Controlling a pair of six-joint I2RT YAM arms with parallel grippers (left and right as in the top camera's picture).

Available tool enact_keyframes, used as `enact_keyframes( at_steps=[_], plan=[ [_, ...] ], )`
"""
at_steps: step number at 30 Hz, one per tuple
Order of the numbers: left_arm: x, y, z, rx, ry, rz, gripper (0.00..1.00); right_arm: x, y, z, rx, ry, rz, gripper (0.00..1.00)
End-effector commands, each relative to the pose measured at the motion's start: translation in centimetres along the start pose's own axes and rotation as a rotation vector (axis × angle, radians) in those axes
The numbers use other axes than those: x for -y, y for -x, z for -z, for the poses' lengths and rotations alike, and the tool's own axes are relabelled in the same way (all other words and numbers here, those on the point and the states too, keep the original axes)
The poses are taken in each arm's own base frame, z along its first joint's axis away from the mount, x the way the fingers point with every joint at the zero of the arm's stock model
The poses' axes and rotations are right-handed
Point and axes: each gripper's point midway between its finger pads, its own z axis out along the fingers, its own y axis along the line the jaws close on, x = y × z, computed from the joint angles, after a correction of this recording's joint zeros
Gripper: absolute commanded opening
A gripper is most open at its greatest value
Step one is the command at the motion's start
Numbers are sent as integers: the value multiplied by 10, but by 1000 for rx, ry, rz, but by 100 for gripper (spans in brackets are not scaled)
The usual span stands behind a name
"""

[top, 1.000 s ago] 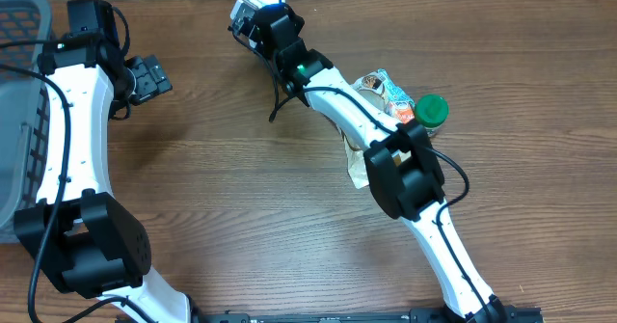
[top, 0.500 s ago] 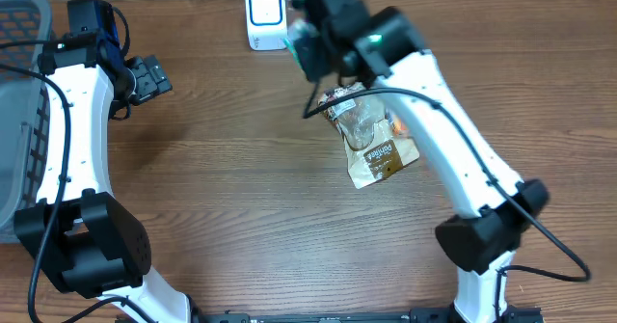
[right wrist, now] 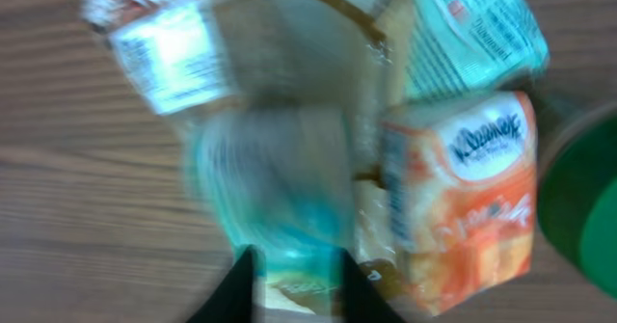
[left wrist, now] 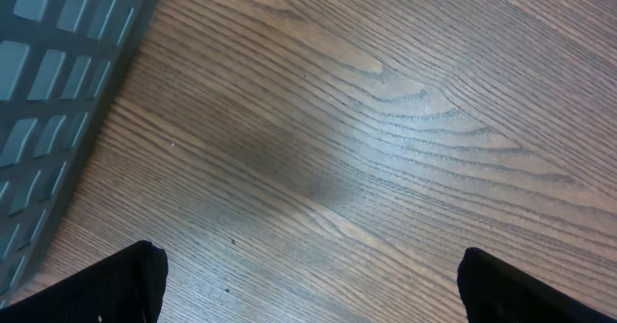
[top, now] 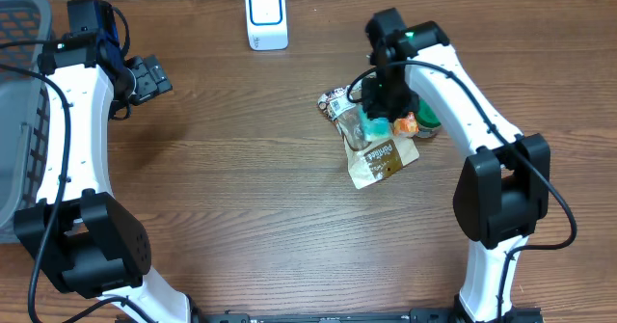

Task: Scan the item barcode
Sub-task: 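Place the teal pack on the pile beside the jar and release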

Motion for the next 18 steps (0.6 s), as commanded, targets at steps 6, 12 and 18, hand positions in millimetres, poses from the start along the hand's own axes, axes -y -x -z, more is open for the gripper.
enact_keyframes(
  at_steps=[6,12,18],
  plan=[
    [-1,0,5,12,2,-21,99,12,17,65,124,50,-40,94],
    [-1,0,5,12,2,-22,99,-14,6,175,356,130,27,99],
    [-1,0,5,12,1,-22,100,-24,-36,264,544,210,74,100]
  ],
)
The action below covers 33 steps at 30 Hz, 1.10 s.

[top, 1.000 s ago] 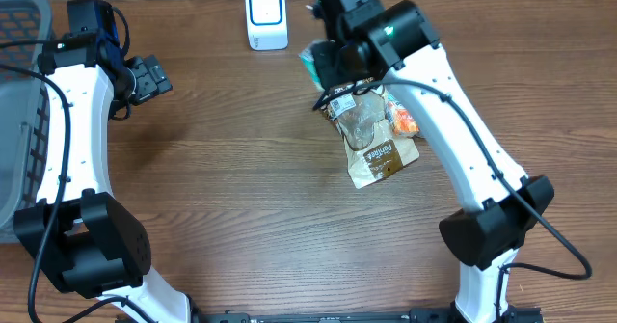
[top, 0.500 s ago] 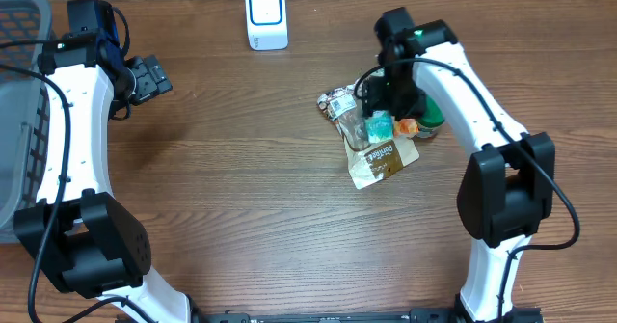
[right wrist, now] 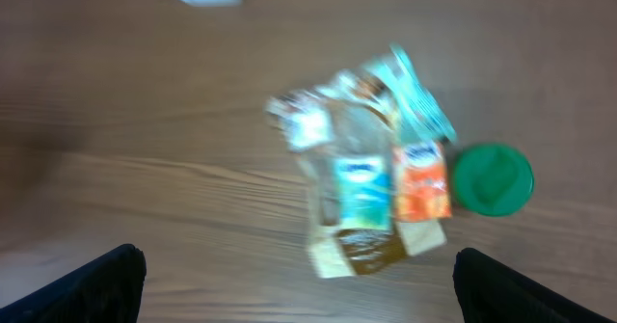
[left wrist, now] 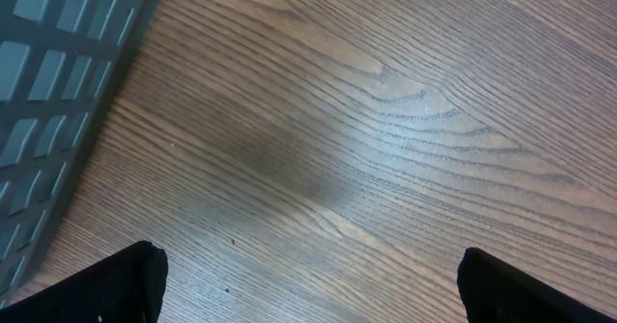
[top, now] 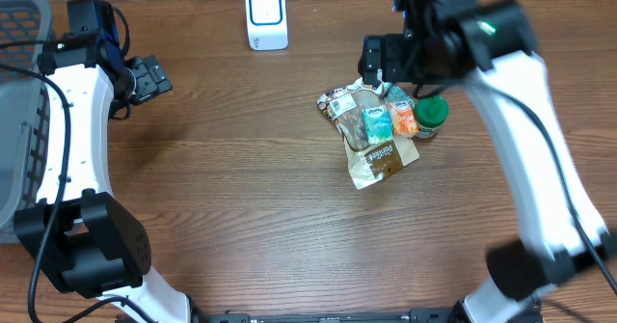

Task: Scan the item barcode

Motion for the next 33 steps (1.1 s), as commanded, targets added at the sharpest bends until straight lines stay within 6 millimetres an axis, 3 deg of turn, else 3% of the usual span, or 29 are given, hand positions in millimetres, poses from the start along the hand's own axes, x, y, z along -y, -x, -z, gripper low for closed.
enact_keyframes(
  at_steps=[1,4,10,16,21,27,33],
  plan=[
    [-1,0,5,12,2,-22,100,-10,-4,65,127,56,15,100],
    [-1,0,5,12,2,-22,100,-7,-14,95,176,56,32,100],
    [-1,0,5,12,2,-22,100,21,-45,120,150,-57,15,100],
    [-1,0,5,12,2,-22,99,33,-53,161,271,-83,-23,100],
    [-1,0,5,12,2,-21,100,40,-41,174,378,-102,-11,100],
    [-1,0,5,12,1,-22,100,36,-26,161,535,-15,89,100],
    [-1,0,5,12,2,-22,100,52,-41,118,756,36,82,100]
  ],
)
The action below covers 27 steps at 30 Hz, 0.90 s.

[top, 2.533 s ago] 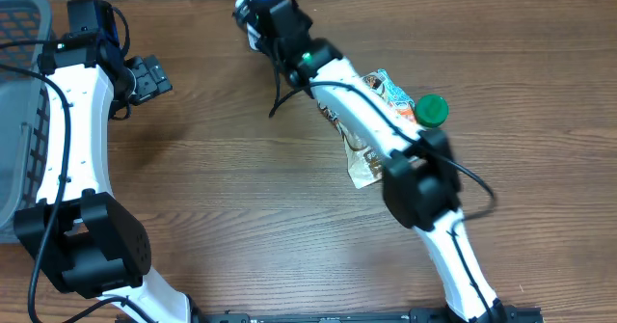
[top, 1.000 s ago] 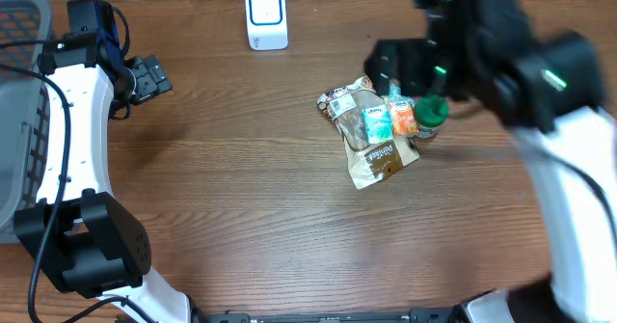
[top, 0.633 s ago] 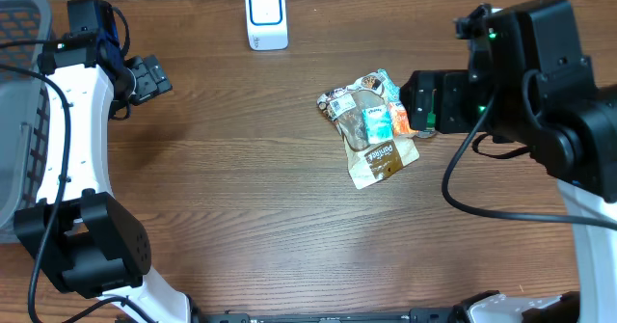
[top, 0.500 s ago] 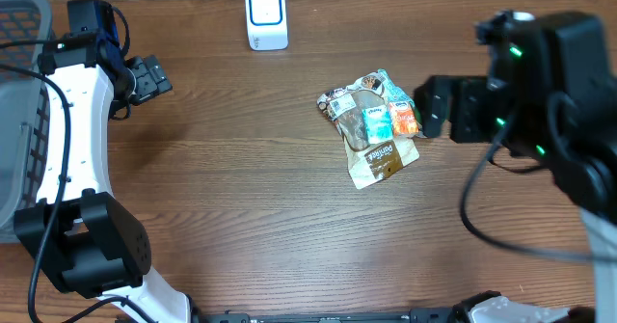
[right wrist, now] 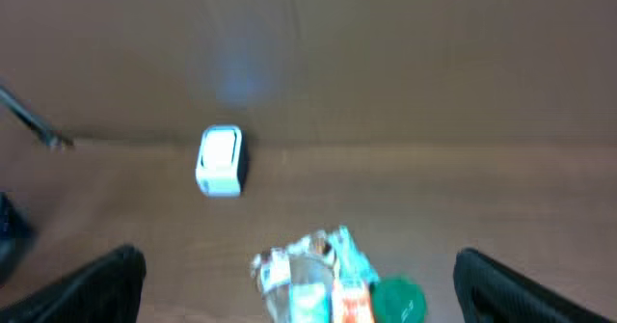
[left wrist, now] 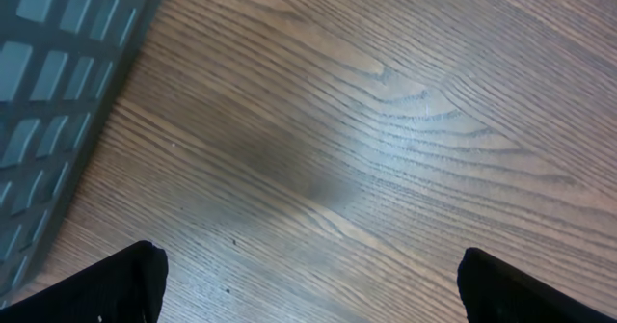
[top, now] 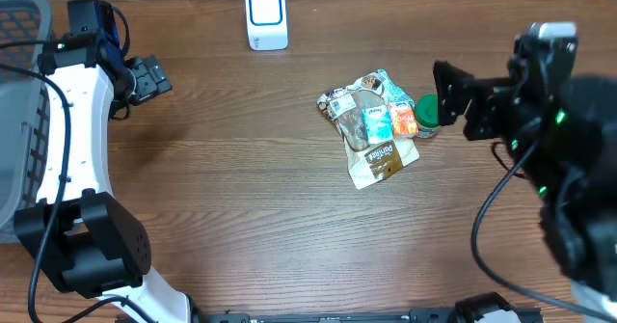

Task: Scan the item barcode

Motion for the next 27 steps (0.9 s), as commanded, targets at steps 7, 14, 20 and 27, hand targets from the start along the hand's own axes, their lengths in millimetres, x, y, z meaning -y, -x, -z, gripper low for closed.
enact_keyframes(
  at_steps=[7,14,20,27],
  plan=[
    [-1,0,5,10,-1,-21,100,8,-90,3,272,106,24,100],
    [0,0,5,10,-1,-22,100,20,-162,0,383,134,25,100],
    [0,0,5,10,-1,-22,99,28,-204,-10,380,133,25,100],
    [-1,0,5,10,-1,-21,100,33,-231,-19,331,124,20,100]
  ],
)
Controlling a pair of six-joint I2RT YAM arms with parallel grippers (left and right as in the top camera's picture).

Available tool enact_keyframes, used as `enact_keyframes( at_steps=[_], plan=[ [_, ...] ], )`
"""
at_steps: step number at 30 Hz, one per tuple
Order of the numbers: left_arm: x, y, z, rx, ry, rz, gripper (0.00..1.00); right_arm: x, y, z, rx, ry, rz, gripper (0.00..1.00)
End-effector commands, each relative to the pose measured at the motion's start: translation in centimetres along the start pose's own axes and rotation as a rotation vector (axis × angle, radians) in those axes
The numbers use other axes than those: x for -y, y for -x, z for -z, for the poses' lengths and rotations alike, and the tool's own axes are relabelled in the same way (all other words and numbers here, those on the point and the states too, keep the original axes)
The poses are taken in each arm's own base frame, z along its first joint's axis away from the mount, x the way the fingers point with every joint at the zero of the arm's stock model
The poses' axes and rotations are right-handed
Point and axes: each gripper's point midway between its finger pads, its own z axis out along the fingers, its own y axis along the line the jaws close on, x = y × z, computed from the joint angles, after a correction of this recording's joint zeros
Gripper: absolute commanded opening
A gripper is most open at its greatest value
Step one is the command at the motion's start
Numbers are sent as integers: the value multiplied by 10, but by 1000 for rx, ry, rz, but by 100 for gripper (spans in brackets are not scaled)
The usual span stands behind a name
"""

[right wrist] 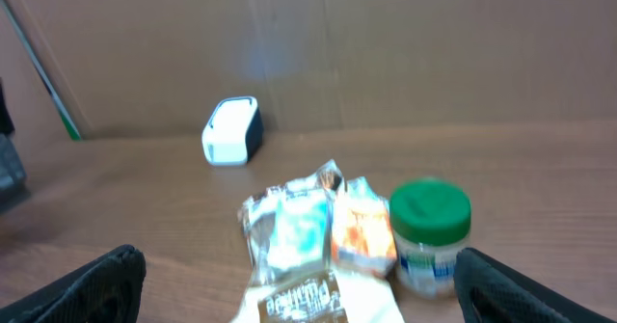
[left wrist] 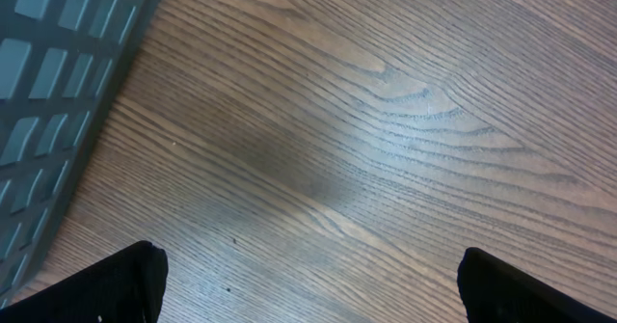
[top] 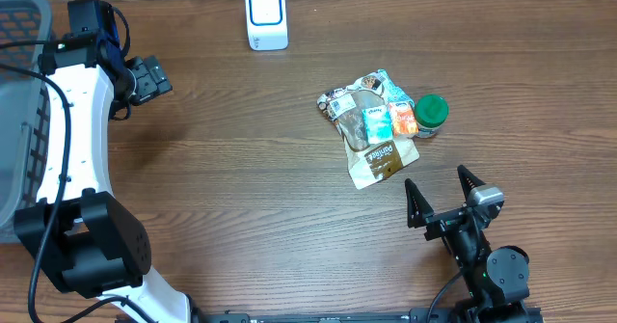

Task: Scan the item barcode

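The items lie in a pile right of the table's middle: a clear bag (top: 345,106), a teal pack (top: 376,122), an orange pack (top: 402,121) and a brown pouch (top: 378,161). A green-lidded jar (top: 430,116) stands beside them. The white scanner (top: 266,17) is at the back. My right gripper (top: 439,196) is open and empty near the front edge, facing the pile, well short of it. Its view shows the teal pack (right wrist: 297,228), orange pack (right wrist: 363,231), jar (right wrist: 429,231) and scanner (right wrist: 231,132). My left gripper (top: 145,77) is open over bare wood, far left.
A grey plastic basket (top: 19,82) stands at the left edge, and its wall (left wrist: 48,82) shows in the left wrist view next to the left fingers (left wrist: 106,284). A brown cardboard wall (right wrist: 386,43) closes the back of the table.
My right arm was raised high at the right side of the pile. Now it sits low at the front right, gripper open and aimed at the pile. The left arm has not moved.
My right gripper was down on the pile with its fingers close together over the packs. Then it was open and empty above the pile, then higher and further right, and now low at the front. The items stayed where they were. The left arm kept still.
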Motion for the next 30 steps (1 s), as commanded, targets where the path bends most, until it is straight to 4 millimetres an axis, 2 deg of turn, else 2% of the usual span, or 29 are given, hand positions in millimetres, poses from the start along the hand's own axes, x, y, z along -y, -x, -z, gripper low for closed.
enact_keyframes(
  at_steps=[1,27,30],
  plan=[
    [0,1,5,13,-2,-21,100,1,1,1,15,-2,2,100],
    [0,1,5,13,-2,-21,100,1,1,0,15,-2,1,100],
    [0,3,17,41,-12,-20,100,1,1,0,15,-2,2,100]
  ],
)
